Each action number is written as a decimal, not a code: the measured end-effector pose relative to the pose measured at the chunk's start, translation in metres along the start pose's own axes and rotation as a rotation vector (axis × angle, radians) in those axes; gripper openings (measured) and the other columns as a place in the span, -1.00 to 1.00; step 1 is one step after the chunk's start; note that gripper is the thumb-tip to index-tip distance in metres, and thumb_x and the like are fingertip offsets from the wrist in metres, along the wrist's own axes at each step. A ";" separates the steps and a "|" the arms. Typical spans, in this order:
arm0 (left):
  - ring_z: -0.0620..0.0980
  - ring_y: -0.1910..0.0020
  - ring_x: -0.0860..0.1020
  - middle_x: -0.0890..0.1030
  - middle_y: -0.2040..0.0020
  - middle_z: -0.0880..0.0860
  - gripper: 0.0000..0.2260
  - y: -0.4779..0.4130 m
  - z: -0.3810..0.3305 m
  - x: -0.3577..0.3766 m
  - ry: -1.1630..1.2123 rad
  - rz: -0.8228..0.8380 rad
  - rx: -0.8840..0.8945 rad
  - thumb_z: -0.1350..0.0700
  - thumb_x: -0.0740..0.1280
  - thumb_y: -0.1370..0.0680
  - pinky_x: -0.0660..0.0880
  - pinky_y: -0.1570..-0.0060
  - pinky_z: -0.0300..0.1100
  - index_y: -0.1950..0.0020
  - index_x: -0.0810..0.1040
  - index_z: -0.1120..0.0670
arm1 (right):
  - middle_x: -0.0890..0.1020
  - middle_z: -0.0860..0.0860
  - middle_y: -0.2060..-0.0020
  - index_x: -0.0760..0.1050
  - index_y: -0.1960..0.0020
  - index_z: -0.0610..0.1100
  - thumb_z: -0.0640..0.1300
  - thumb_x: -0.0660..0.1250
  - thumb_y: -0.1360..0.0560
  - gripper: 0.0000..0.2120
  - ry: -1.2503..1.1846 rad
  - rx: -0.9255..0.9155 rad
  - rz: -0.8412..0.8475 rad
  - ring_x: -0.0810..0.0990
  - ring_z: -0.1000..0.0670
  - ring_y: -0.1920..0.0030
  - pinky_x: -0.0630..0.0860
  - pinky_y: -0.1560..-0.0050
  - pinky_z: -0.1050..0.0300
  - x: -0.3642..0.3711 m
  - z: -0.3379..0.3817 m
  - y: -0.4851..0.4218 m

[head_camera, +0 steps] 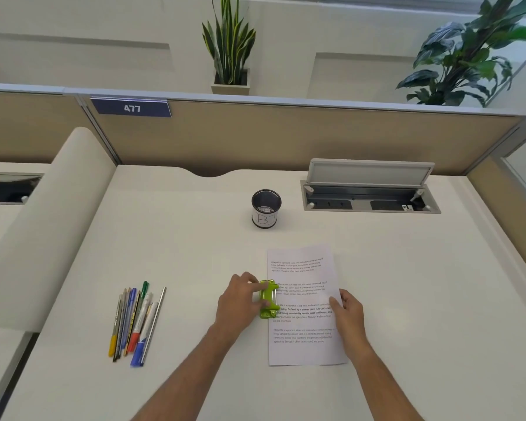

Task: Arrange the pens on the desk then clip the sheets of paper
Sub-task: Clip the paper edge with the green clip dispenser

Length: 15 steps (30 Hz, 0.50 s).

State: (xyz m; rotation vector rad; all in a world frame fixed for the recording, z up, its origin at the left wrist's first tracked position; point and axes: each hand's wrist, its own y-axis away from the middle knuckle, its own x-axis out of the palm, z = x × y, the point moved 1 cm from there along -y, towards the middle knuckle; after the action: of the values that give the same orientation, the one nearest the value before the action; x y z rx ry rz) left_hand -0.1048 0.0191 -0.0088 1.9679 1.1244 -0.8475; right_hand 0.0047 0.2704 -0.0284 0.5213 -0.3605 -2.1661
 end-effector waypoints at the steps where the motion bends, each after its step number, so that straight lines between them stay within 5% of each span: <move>1: -0.08 -0.28 0.47 0.54 -0.24 -0.15 -0.58 0.000 0.001 0.000 -0.012 -0.008 -0.002 -0.22 0.55 -0.52 0.59 -0.02 -0.10 -0.37 0.69 -0.23 | 0.79 -0.12 -0.11 0.67 -0.19 -0.22 -0.37 0.28 -0.68 -0.78 0.005 -0.004 -0.004 0.75 -0.20 -0.16 0.64 -0.34 -0.22 0.000 -0.001 0.000; 8: -0.02 -0.21 0.49 0.40 -0.02 -0.11 -0.58 -0.005 0.005 0.002 -0.018 0.042 -0.093 -0.25 0.53 -0.53 0.44 0.03 -0.12 -0.38 0.68 -0.26 | 0.79 -0.09 -0.08 0.67 -0.13 -0.16 -0.36 0.28 -0.68 -0.78 0.015 -0.005 -0.023 0.76 -0.15 -0.10 0.65 -0.21 -0.08 0.003 -0.004 -0.001; 15: 0.06 -0.20 0.69 0.72 -0.17 -0.06 -0.60 -0.008 0.004 0.001 -0.072 0.069 -0.180 -0.28 0.51 -0.53 0.55 -0.10 -0.09 -0.37 0.65 -0.34 | 0.79 -0.04 -0.06 0.67 -0.13 -0.11 -0.33 0.29 -0.67 -0.78 0.040 -0.012 -0.041 0.75 -0.13 -0.08 0.64 -0.20 -0.07 0.005 -0.010 -0.002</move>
State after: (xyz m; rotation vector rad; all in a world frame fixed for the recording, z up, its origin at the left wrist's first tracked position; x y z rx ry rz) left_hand -0.1121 0.0190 -0.0143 1.8036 1.0474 -0.7484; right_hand 0.0054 0.2671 -0.0398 0.5688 -0.3174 -2.1928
